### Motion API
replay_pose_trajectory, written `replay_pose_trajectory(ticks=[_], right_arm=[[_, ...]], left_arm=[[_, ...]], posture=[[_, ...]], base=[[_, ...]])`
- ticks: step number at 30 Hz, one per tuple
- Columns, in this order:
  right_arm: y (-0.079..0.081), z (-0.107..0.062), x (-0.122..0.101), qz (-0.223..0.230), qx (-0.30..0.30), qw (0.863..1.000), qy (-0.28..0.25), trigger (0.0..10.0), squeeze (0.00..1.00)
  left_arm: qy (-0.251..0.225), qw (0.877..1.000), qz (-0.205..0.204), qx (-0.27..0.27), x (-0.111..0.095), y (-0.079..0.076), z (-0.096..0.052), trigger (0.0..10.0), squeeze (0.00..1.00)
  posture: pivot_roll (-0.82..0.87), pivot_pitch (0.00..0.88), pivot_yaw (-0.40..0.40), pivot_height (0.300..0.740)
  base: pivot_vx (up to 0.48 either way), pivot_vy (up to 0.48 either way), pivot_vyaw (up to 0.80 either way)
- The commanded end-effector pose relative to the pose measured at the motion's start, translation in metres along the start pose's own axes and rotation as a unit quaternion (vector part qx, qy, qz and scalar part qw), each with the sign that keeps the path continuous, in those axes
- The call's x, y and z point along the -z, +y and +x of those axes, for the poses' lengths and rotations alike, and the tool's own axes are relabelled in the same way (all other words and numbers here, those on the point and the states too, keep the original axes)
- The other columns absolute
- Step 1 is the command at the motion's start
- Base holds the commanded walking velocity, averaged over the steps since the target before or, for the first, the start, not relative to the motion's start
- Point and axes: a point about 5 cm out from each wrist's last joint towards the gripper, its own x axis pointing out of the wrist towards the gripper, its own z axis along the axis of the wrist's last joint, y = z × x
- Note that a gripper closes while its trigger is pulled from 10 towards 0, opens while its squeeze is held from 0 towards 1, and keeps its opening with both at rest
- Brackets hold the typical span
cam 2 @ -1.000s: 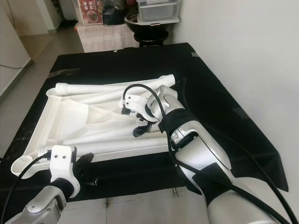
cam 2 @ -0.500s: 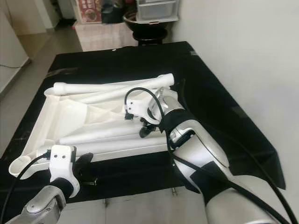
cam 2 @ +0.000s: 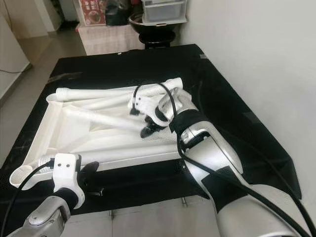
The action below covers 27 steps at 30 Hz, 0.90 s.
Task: Building children table
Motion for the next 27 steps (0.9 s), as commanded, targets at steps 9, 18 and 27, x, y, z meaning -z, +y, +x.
replay_pose_trajectory(ticks=[9, 18, 27], right_arm=[[-0.028, -0.055, -0.038, 0.168, 0.042, 0.935, -0.309, 10.0, 0.00], [-0.030, -0.051, -0.024, 0.165, 0.101, 0.909, -0.369, 10.0, 0.00], [-0.022, -0.050, -0.014, 0.131, 0.157, 0.887, -0.414, 10.0, 0.00]], left_arm=[[-0.058, 0.997, -0.043, 0.007, -0.023, 0.004, 0.007, 10.0, 0.00], [-0.235, 0.965, -0.095, 0.062, -0.111, 0.014, 0.005, 10.0, 1.00], [-0.325, 0.931, -0.141, 0.083, -0.171, 0.032, 0.003, 10.0, 1.00]], posture=[[-0.07, 0.074, 0.035, 0.740], [-0.07, 0.062, 0.048, 0.740], [-0.07, 0.055, 0.061, 0.740]], base=[[0.000, 0.000, 0.00], [0.000, 0.000, 0.00], [0.000, 0.000, 0.00]])
